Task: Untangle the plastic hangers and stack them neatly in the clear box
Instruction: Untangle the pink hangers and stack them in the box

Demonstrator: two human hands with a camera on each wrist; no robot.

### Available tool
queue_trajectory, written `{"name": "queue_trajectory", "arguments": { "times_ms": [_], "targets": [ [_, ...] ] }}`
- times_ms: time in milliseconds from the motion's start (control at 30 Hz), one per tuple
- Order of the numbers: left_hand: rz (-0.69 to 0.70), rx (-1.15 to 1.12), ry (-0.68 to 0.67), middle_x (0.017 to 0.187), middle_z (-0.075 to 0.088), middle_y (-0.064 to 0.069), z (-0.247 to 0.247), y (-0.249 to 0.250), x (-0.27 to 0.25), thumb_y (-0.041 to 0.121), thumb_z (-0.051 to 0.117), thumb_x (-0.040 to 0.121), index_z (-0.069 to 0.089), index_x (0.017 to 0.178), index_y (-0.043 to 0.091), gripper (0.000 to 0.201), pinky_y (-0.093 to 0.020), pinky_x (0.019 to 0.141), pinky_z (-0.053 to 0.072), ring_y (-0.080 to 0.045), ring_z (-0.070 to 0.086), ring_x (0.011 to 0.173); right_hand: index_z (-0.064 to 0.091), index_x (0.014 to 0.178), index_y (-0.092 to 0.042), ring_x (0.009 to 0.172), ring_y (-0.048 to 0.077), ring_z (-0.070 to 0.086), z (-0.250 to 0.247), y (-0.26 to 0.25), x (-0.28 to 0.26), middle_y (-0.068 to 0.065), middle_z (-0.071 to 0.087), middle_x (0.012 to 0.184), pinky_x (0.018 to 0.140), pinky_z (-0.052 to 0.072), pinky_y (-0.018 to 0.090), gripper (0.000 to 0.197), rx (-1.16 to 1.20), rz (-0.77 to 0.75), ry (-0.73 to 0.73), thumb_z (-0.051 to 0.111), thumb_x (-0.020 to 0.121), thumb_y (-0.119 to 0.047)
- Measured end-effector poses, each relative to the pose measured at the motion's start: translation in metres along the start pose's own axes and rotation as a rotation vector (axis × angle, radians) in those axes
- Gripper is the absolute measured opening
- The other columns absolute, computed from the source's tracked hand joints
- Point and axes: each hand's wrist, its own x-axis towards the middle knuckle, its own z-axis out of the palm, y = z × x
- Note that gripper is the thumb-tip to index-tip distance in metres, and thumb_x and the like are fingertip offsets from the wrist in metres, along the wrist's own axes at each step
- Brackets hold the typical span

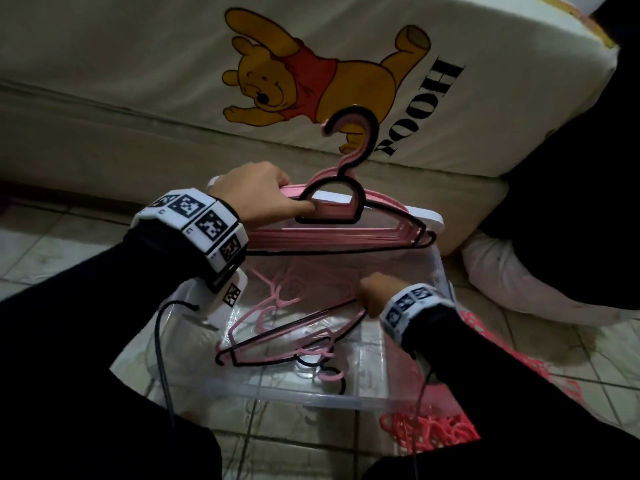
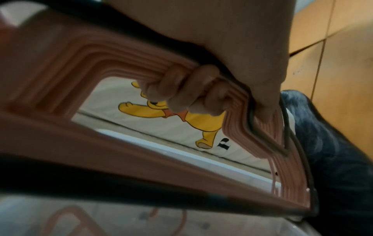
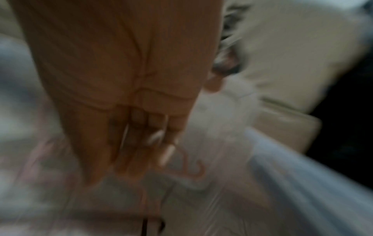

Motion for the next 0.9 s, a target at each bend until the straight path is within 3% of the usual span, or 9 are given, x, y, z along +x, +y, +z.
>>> {"name": "queue_trajectory", "arguments": {
  "times_ms": [100, 167, 233, 300, 400, 567, 733, 833, 900],
  "targets": [
    [0.033, -0.08, -0.018, 0.054, 0.056, 0.001, 0.003, 0.006, -0.001, 0.071, 0.061, 0.065, 0.057, 0.061, 0.015, 0.056, -0.025, 0.051, 0.03, -0.017, 0.053, 0.055, 0.061, 0.109, -0.011, 0.103, 0.031, 0.063, 0.03, -0.011, 0.012, 0.014, 0.064, 0.112, 0.08, 0.047, 0.033, 0.023, -0.093, -0.075, 0.015, 0.052, 0.088, -0.014],
    [0.044, -0.127, -0.003, 0.052, 0.053, 0.002, 0.003, 0.007, -0.001, 0.069, 0.063, 0.066, 0.055, 0.06, 0.015, 0.055, -0.025, 0.05, 0.03, -0.017, 0.051, 0.052, 0.052, 0.124, -0.017, 0.113, 0.029, 0.058, 0.05, -0.015, 0.02, 0.013, 0.058, 0.127, 0.091, 0.044, 0.034, 0.036, -0.096, -0.061, 0.089, 0.052, 0.089, -0.02],
    [0.066, -0.183, 0.004, 0.05, 0.05, 0.004, 0.003, 0.008, 0.0, 0.07, 0.062, 0.064, 0.054, 0.059, 0.016, 0.055, -0.025, 0.049, 0.028, -0.016, 0.047, 0.049, 0.038, 0.14, -0.019, 0.13, 0.028, 0.043, 0.059, -0.024, 0.032, 0.012, 0.042, 0.144, 0.107, 0.035, 0.039, 0.046, -0.047, 0.007, 0.03, 0.046, 0.095, -0.024],
    [0.09, -0.222, 0.014, 0.047, 0.048, 0.007, 0.002, 0.01, 0.002, 0.073, 0.06, 0.061, 0.054, 0.058, 0.016, 0.058, -0.025, 0.048, 0.027, -0.015, 0.045, 0.046, 0.031, 0.145, -0.019, 0.137, 0.028, 0.033, 0.067, -0.031, 0.044, 0.008, 0.031, 0.152, 0.11, 0.03, 0.046, 0.046, -0.054, 0.031, -0.018, 0.037, 0.1, -0.027],
    [0.096, -0.213, 0.048, 0.04, 0.043, 0.009, 0.002, 0.011, 0.002, 0.079, 0.056, 0.056, 0.048, 0.053, 0.018, 0.062, -0.025, 0.047, 0.025, -0.012, 0.041, 0.043, 0.038, 0.141, -0.016, 0.135, 0.023, 0.037, 0.075, -0.038, 0.047, 0.003, 0.034, 0.15, 0.109, 0.031, 0.041, 0.044, -0.068, -0.014, -0.09, 0.041, 0.098, -0.026],
    [0.136, -0.182, 0.053, 0.046, 0.045, 0.006, 0.002, 0.009, 0.002, 0.085, 0.052, 0.056, 0.048, 0.056, 0.017, 0.068, -0.024, 0.047, 0.025, -0.012, 0.042, 0.045, 0.042, 0.135, -0.004, 0.128, 0.028, 0.045, 0.084, -0.048, 0.054, 0.016, 0.044, 0.14, 0.104, 0.035, 0.037, 0.037, 0.107, -0.006, -0.238, 0.039, 0.1, -0.015],
    [0.14, -0.139, 0.066, 0.05, 0.049, 0.002, 0.001, 0.005, 0.002, 0.092, 0.048, 0.053, 0.052, 0.06, 0.014, 0.078, -0.026, 0.048, 0.027, -0.016, 0.046, 0.047, 0.042, 0.139, -0.014, 0.133, 0.026, 0.037, 0.062, -0.054, 0.064, 0.008, 0.04, 0.145, 0.109, 0.025, 0.038, 0.041, 0.35, 0.001, -0.069, 0.037, 0.1, -0.026],
    [0.137, -0.13, 0.067, 0.053, 0.052, -0.002, -0.001, 0.005, 0.002, 0.094, 0.046, 0.052, 0.054, 0.065, 0.01, 0.085, -0.027, 0.05, 0.027, -0.019, 0.047, 0.05, 0.048, 0.135, -0.014, 0.127, 0.029, 0.045, 0.048, -0.055, 0.069, 0.013, 0.045, 0.142, 0.104, 0.032, 0.033, 0.04, 0.488, 0.103, -0.094, 0.042, 0.098, -0.03],
    [0.136, -0.139, 0.078, 0.054, 0.053, -0.004, -0.003, 0.004, 0.002, 0.093, 0.047, 0.052, 0.054, 0.064, 0.01, 0.084, -0.028, 0.05, 0.027, -0.021, 0.049, 0.051, 0.039, 0.141, -0.016, 0.132, 0.029, 0.039, 0.036, -0.053, 0.066, 0.011, 0.038, 0.148, 0.109, 0.029, 0.036, 0.05, 0.51, 0.115, -0.07, 0.04, 0.098, -0.042]
  ]
}}
